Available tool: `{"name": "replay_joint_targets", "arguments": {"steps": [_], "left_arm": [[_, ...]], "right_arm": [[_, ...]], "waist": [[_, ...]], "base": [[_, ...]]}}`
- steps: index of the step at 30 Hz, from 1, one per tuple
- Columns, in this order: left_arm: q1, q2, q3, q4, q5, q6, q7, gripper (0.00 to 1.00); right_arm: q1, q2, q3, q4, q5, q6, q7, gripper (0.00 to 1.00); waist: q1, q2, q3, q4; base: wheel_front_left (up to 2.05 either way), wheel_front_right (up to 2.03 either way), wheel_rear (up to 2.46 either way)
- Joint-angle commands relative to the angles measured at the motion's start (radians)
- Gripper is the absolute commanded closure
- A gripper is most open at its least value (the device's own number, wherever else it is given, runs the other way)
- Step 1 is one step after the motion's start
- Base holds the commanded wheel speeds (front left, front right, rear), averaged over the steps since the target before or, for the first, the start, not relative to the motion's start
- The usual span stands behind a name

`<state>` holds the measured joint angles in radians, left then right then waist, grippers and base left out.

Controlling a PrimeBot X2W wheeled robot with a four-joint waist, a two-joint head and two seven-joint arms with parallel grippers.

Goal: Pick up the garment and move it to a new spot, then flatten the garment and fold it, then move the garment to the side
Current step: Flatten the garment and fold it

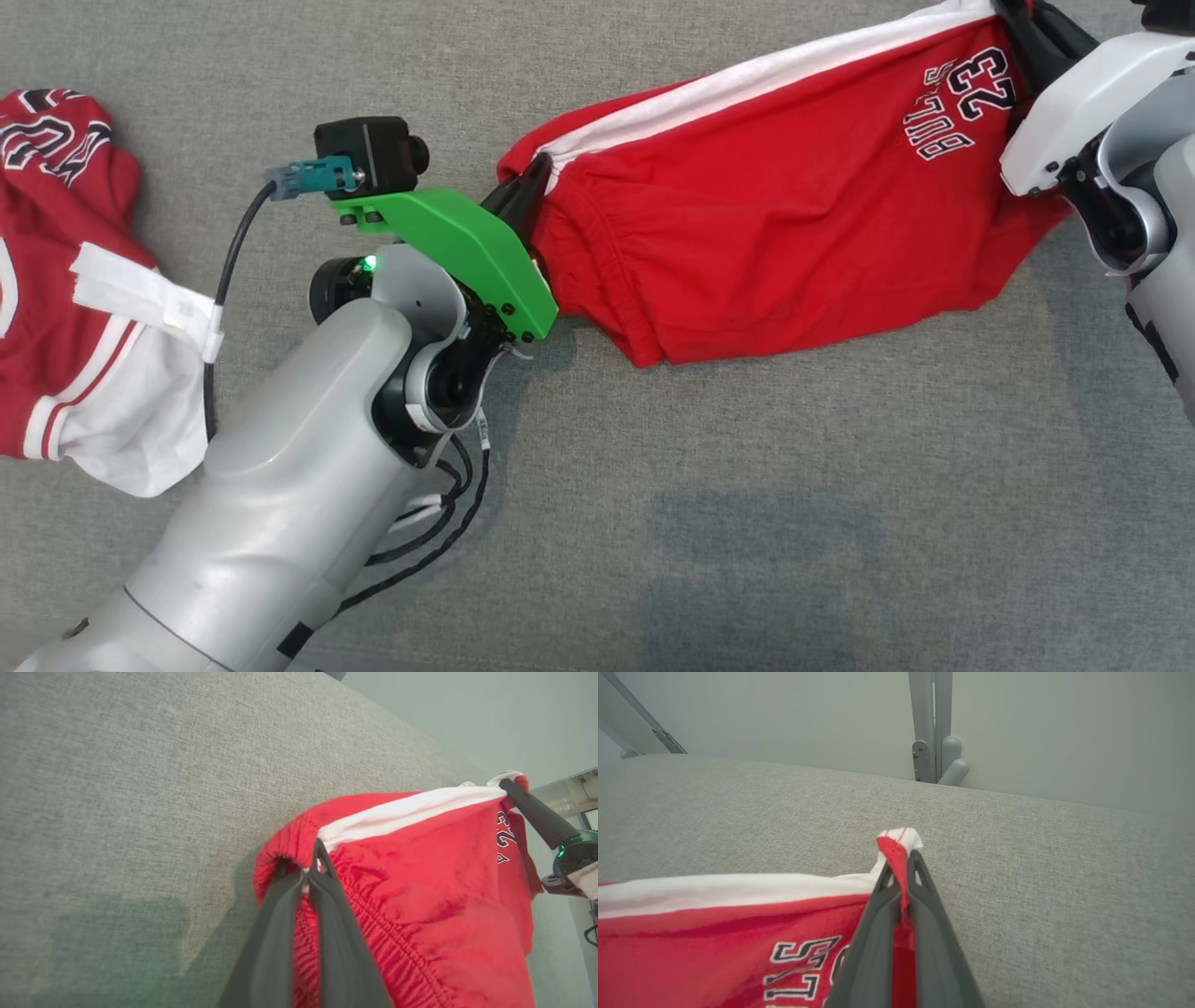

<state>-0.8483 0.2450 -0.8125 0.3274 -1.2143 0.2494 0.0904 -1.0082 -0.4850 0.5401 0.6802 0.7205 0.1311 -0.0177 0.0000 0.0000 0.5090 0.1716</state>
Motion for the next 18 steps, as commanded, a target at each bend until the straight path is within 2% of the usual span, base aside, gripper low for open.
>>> {"name": "replay_joint_targets", "arguments": {"steps": [1, 2, 3, 5, 6, 8, 10, 12, 16, 18], "left_arm": [[-0.001, -0.007, 0.005, 0.003, -0.014, -0.006, -0.01, 1.0], [0.003, -0.01, 0.004, 0.007, -0.011, -0.007, -0.012, 1.0], [0.006, -0.013, 0.005, 0.009, -0.01, -0.007, -0.018, 0.98], [0.012, -0.02, 0.01, 0.01, -0.008, -0.002, -0.031, 0.53], [0.015, -0.018, 0.01, 0.007, -0.001, -0.005, -0.04, 0.0], [0.024, -0.008, 0.01, -0.002, 0.012, -0.006, -0.058, 0.0], [0.026, 0.018, -0.009, -0.032, 0.05, -0.027, -0.096, 0.0], [0.053, 0.06, -0.038, -0.057, 0.112, -0.018, -0.128, 0.0], [0.086, 0.128, -0.076, -0.129, 0.21, 0.02, -0.189, 0.0], [0.13, 0.168, -0.077, -0.189, 0.244, 0.061, -0.23, 0.0]], "right_arm": [[-0.012, -0.002, 0.017, 0.015, -0.007, -0.001, -0.012, 0.51], [-0.018, -0.001, 0.024, 0.026, -0.009, -0.001, -0.013, 0.0], [-0.024, 0.004, 0.032, 0.034, -0.006, -0.001, -0.013, 0.0], [-0.033, 0.009, 0.048, 0.04, -0.001, -0.001, -0.019, 0.0], [-0.036, 0.011, 0.052, 0.041, 0.004, -0.001, -0.026, 0.0], [-0.037, 0.013, 0.066, 0.036, 0.008, -0.001, -0.041, 0.0], [-0.028, 0.009, 0.07, 0.033, 0.013, -0.001, -0.052, 0.0], [-0.013, 0.003, 0.082, 0.018, 0.007, -0.001, -0.059, 0.0], [0.017, -0.027, 0.09, -0.02, 0.018, -0.001, -0.038, 0.0], [0.031, -0.058, 0.083, -0.039, 0.012, -0.001, -0.017, 0.0]], "waist": [[0.0, 0.0, -0.003, 0.003], [0.0, 0.0, -0.004, 0.003], [0.0, 0.0, -0.005, 0.003], [0.0, 0.0, -0.007, -0.001], [0.0, 0.0, -0.009, -0.004], [0.0, 0.0, -0.02, -0.015], [0.0, 0.0, -0.04, -0.028], [0.0, 0.0, -0.065, -0.042], [0.0, 0.0, -0.1, -0.055], [0.0, 0.0, -0.114, -0.062]], "base": [[0.0, 0.0, 0.0], [0.0, 0.0, 0.0], [0.0, 0.0, 0.0], [0.0, 0.0, 0.0], [0.0, 0.0, 0.0], [0.0, 0.0, 0.0], [0.0, 0.0, 0.0], [0.0, 0.0, 0.0], [0.0, 0.0, 0.0], [0.0, 0.0, 0.0]]}}
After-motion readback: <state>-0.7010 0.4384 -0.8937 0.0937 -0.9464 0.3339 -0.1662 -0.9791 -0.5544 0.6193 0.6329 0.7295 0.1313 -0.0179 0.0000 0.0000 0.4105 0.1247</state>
